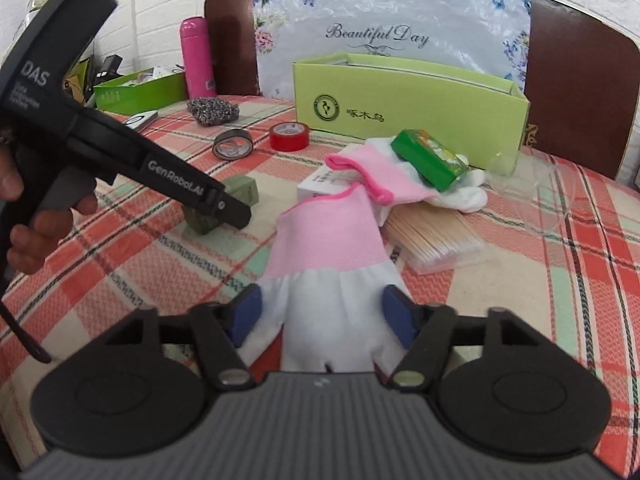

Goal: Organize objects
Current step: 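Carry the olive box and pink-cuffed glove into the green box, release both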

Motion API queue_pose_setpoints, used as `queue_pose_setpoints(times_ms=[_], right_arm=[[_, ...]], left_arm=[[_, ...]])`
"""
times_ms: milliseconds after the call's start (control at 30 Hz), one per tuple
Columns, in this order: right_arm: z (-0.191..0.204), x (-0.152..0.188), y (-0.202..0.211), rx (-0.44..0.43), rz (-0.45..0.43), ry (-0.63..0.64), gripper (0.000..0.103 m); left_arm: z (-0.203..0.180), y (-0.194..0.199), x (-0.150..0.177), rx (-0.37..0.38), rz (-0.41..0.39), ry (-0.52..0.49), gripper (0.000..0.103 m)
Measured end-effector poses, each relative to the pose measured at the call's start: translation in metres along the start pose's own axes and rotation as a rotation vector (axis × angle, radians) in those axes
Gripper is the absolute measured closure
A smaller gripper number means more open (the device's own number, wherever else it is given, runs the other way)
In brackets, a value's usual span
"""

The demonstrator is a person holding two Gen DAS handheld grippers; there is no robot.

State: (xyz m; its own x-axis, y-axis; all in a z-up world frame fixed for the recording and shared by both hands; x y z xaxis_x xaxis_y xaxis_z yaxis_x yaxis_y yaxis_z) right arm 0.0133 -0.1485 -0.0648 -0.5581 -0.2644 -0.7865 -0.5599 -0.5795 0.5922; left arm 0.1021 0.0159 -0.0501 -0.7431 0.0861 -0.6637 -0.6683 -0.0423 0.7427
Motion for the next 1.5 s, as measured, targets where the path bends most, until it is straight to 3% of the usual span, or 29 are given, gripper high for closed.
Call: queue_pose_setpoints(times_ms=[33, 100, 167, 300, 467, 800, 1033, 1300, 1400, 1500], right_arm=[[0.001, -0.001, 0.0, 0.003, 0.004, 0.0, 0.073], [0.001, -0.003, 0.001, -0.002, 0.005, -0.008, 0.085], [-0.001, -0.004, 0.005, -0.015, 0.002, -0.025, 0.094], [-0.002, -0.013, 0.023, -0.071, -0.034, -0.06, 0.095], [-0.014, -0.044, 0.054, -0.085, -0.141, -0.082, 0.095], [-0.071, -0.141, 0.081, 0.013, -0.361, -0.054, 0.095], [-0.124, -0.195, 0.052, 0.081, -0.434, -0.078, 0.095], [-0.167, -0.226, -0.002, 0.102, -0.472, -0.061, 0.095], [-0.177, -0.228, -0.029, 0.105, -0.439, -0.042, 0.095], [-0.186, -0.219, -0.063, 0.097, -0.335, -0.026, 0.094]], left_arm=[[-0.001, 0.0, 0.0, 0.003, 0.0, -0.005, 0.068], [-0.001, 0.001, 0.0, 0.01, 0.001, -0.007, 0.077], [-0.001, 0.002, 0.0, 0.03, 0.006, 0.004, 0.08], [-0.004, 0.013, -0.003, 0.061, -0.008, -0.001, 0.08], [-0.007, 0.041, -0.029, 0.113, -0.107, -0.008, 0.08], [-0.025, 0.076, -0.124, 0.166, -0.329, 0.003, 0.08], [-0.031, 0.052, -0.183, 0.131, -0.367, 0.064, 0.08], [-0.031, -0.006, -0.224, 0.072, -0.338, 0.093, 0.08], [-0.029, -0.028, -0.228, 0.059, -0.307, 0.098, 0.08], [-0.029, -0.047, -0.226, 0.046, -0.293, 0.087, 0.079]])
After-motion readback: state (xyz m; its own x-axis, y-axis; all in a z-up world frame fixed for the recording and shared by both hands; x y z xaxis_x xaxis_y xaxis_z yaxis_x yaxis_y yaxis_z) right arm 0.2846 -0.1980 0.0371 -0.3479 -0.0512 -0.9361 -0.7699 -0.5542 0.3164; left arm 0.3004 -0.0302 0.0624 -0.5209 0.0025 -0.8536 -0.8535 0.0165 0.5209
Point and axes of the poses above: each gripper's, at about its wrist camera, not at the fingertips, and y roughly against the way its jaws point, z to its left, x to its underside, the point moved 1 cm from there along -y, roughly the way its jaws point, and after that the axes turned 14 degrees about -x, right-handed, at the moved point
